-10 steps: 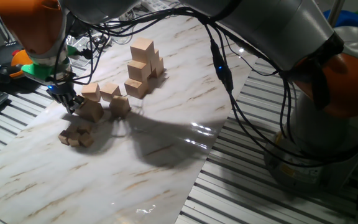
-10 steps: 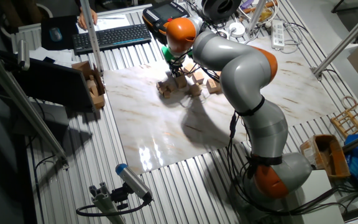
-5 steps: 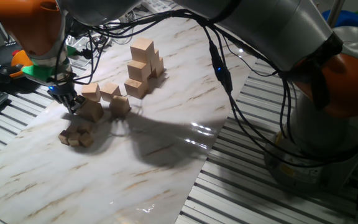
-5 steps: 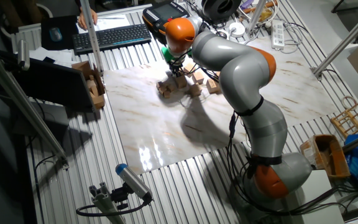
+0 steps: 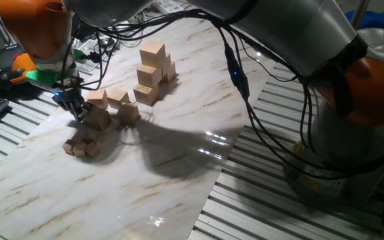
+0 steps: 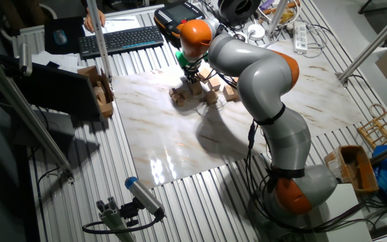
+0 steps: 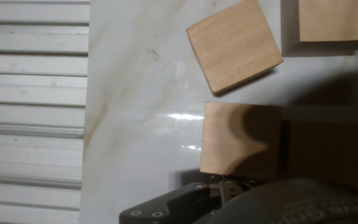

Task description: Stack the blocks into a pyramid shape

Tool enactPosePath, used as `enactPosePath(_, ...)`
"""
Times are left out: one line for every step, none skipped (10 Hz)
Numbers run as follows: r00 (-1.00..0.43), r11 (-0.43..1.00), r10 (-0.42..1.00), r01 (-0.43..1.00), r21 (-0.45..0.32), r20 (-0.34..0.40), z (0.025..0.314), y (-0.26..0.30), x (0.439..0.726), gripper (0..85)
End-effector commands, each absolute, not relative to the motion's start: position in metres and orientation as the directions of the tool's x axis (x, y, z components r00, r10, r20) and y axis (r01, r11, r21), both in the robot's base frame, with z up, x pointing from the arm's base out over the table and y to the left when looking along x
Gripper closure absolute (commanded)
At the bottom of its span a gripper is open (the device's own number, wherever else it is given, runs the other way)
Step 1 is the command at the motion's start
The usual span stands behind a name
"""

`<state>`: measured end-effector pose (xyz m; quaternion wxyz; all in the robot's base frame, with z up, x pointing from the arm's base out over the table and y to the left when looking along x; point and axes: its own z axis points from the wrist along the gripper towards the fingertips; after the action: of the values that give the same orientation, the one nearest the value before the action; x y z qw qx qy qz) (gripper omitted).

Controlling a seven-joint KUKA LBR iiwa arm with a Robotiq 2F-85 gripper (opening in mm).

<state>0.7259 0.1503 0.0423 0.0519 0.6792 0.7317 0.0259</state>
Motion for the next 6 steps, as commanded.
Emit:
enactPosePath(-0.074,0.078,0.996,0.991,0.108,-0.04,0.042,0.149,0.726,85.0)
enactPosePath(-0.078,0.082,0.996,0.991,0.108,-0.036,0.042,0.146,0.726,85.0)
enactPosePath(-0.083,0.086,0.996,0.99,0.111,-0.034,0.04,0.142,0.726,85.0)
enactPosePath(-0.084,0.087,0.996,0.99,0.114,-0.033,0.039,0.139,0.726,85.0)
enactPosePath(-0.084,0.087,0.996,0.99,0.114,-0.033,0.039,0.138,0.727,85.0)
enactPosePath(-0.077,0.08,0.996,0.99,0.114,-0.035,0.039,0.138,0.727,85.0)
